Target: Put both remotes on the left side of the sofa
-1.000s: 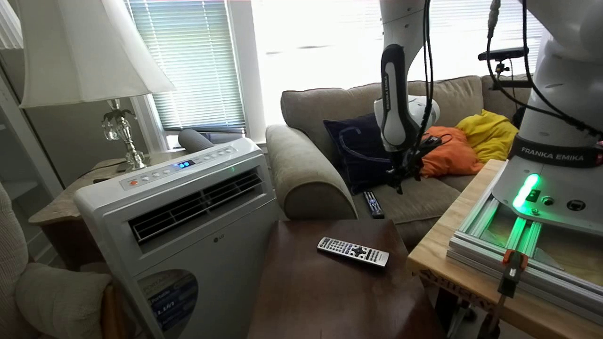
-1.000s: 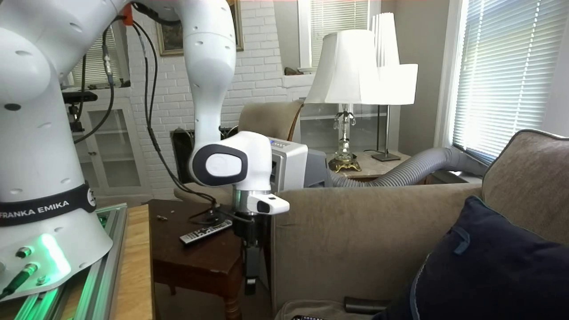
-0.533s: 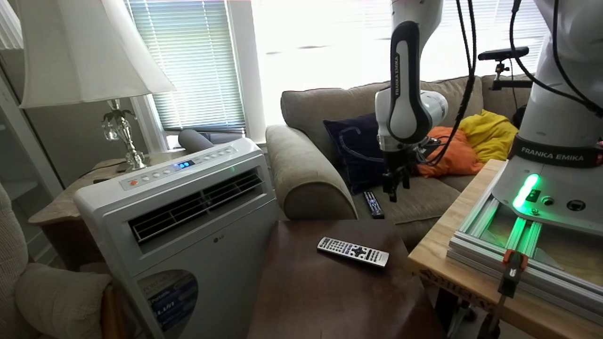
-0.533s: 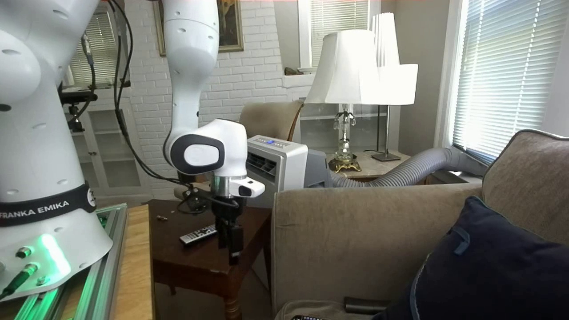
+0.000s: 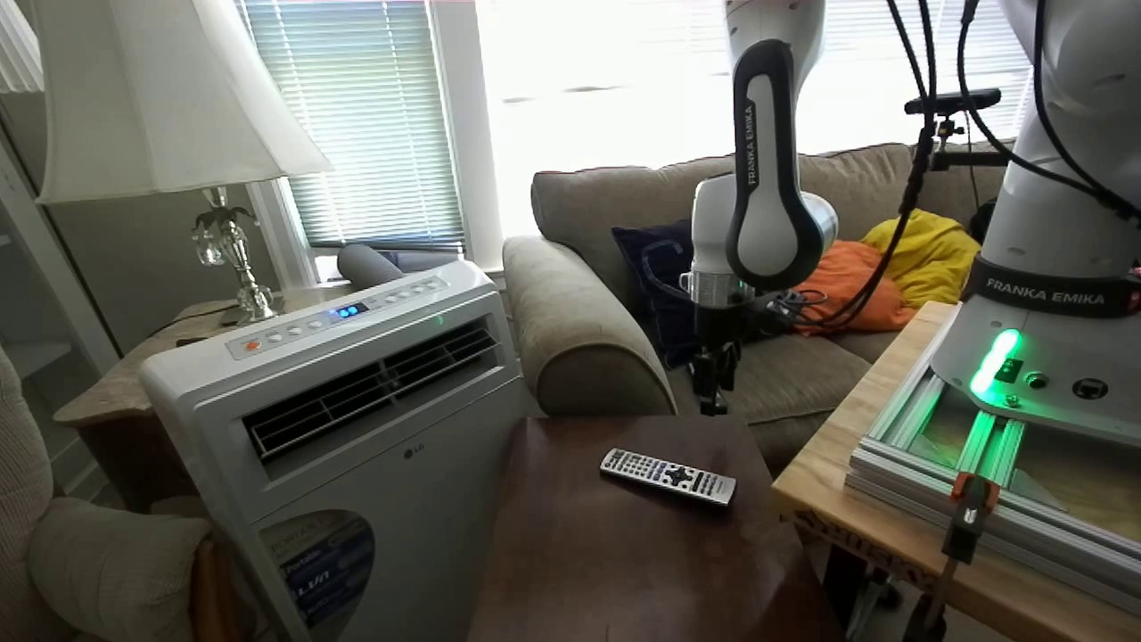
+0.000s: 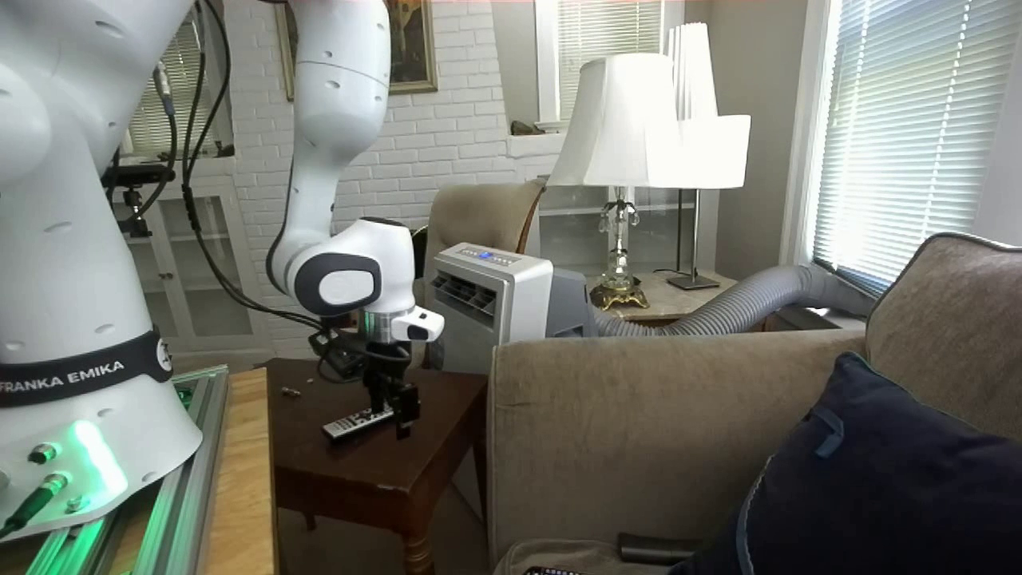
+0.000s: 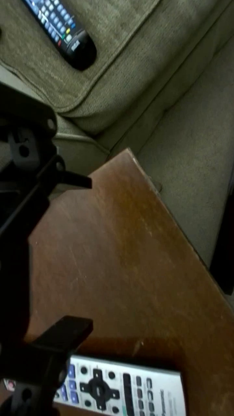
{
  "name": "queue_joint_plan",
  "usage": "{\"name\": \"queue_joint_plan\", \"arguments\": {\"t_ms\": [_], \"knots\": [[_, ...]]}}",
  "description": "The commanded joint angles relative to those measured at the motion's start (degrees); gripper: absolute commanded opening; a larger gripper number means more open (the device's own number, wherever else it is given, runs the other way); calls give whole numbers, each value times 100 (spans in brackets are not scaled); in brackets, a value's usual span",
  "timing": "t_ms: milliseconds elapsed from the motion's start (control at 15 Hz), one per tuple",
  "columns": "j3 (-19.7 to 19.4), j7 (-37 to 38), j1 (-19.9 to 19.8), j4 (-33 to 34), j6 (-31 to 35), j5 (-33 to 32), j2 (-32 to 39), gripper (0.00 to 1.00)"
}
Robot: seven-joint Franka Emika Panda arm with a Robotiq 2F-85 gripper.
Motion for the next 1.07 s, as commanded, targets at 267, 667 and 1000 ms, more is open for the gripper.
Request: {"name": "queue_joint_plan", "arguments": {"t_ms": [267,667,1000], "knots": [[146,144,862,2,1077,22,736,100],[218,250,1453,1,1610,178,1036,100],[273,383,1764,1,1855,308,1090,100]]}}
